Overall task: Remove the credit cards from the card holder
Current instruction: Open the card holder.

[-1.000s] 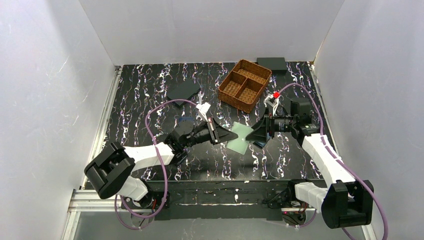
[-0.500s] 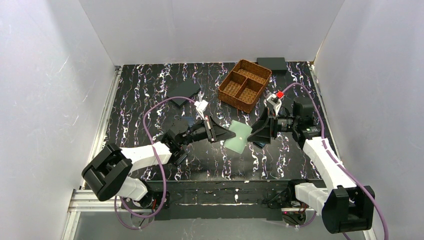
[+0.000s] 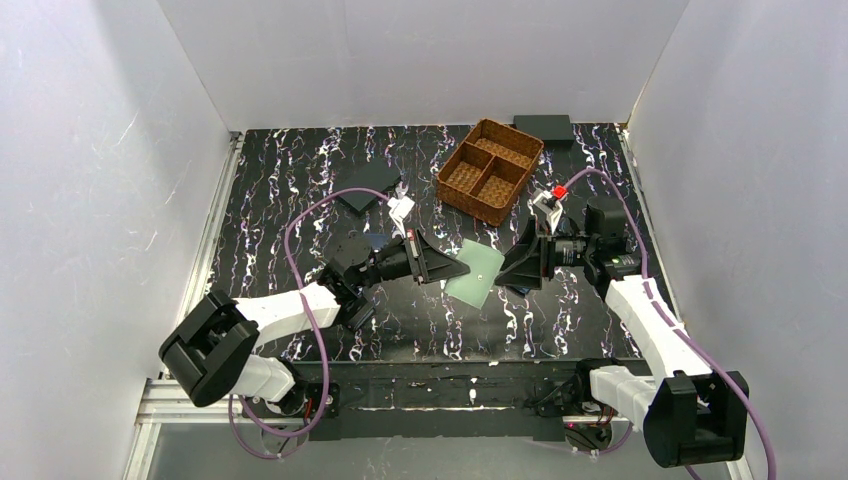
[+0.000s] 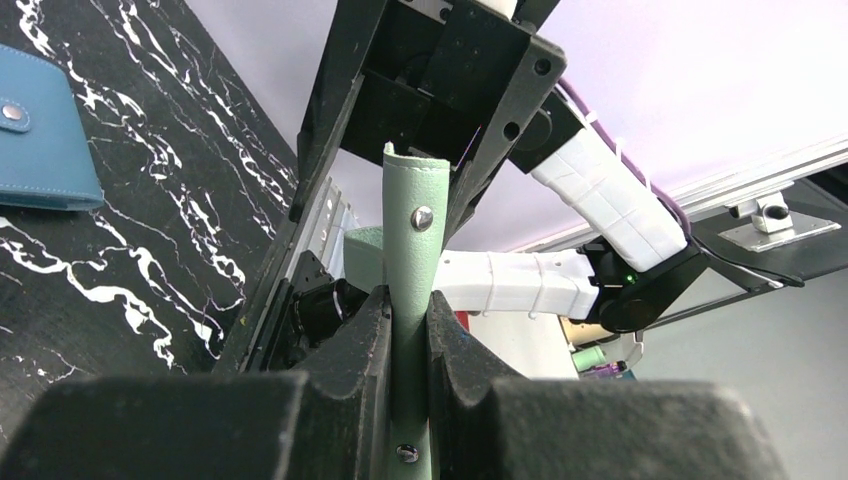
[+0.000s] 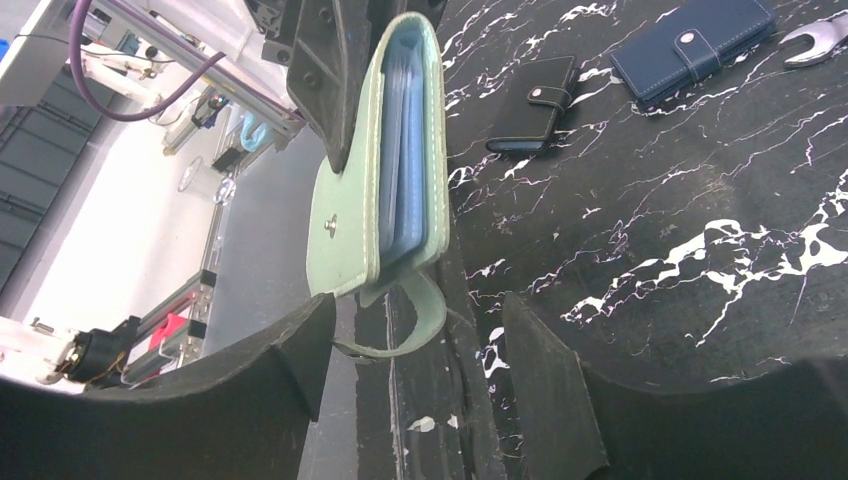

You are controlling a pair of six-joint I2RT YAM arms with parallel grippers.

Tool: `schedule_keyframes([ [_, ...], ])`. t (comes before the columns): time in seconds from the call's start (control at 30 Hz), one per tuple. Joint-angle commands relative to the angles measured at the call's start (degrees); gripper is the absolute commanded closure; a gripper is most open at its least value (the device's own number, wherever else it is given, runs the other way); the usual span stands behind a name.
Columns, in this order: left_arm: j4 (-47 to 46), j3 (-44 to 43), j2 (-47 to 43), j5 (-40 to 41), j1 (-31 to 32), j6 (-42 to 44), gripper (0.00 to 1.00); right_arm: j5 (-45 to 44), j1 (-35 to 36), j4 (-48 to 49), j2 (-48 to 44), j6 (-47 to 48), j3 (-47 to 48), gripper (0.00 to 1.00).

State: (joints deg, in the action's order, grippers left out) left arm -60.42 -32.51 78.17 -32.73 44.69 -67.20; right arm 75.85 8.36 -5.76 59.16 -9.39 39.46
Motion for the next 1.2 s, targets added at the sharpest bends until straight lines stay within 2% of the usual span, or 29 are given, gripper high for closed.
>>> schedule_keyframes([
  [0.0,-4.63,-1.89,-2.55,-1.53,-0.48,-0.91,1.0,3.02,-0.05,2.65,-1.81,-0.02,-0.96,0.27],
  [0.17,-6.64,-2.87,-2.31,-2.18,-0.47,-3.11,1.0,5.7,0.3,2.69,-2.1,0.19,-0.56,0.2],
  [0.33,-8.14,-3.95,-2.02,-3.21,-0.43,-4.6,1.0,6.05,1.23,1.05,-1.93,1.79,0.72,0.2],
  [0.63,-11.28,-5.96,0.51,-5.13,0.72,-6.68,1.0,9.13,3.29,-20.64,2.45,19.06,11.01,0.23],
  [0.87,-12.13,-6.05,1.65,-5.15,0.67,-6.81,1.0,9.14,4.93,-21.88,1.7,19.67,12.3,0.24],
  [1.0,-13.58,-6.52,2.65,-5.57,0.79,-7.69,1.0,9.14,5.08,-21.32,2.33,18.58,12.58,0.32],
  [1.17,-14.18,-6.99,3.91,-6.06,1.07,-7.86,1.0,9.14,5.5,-21.9,4.2,18.26,14.26,0.56],
])
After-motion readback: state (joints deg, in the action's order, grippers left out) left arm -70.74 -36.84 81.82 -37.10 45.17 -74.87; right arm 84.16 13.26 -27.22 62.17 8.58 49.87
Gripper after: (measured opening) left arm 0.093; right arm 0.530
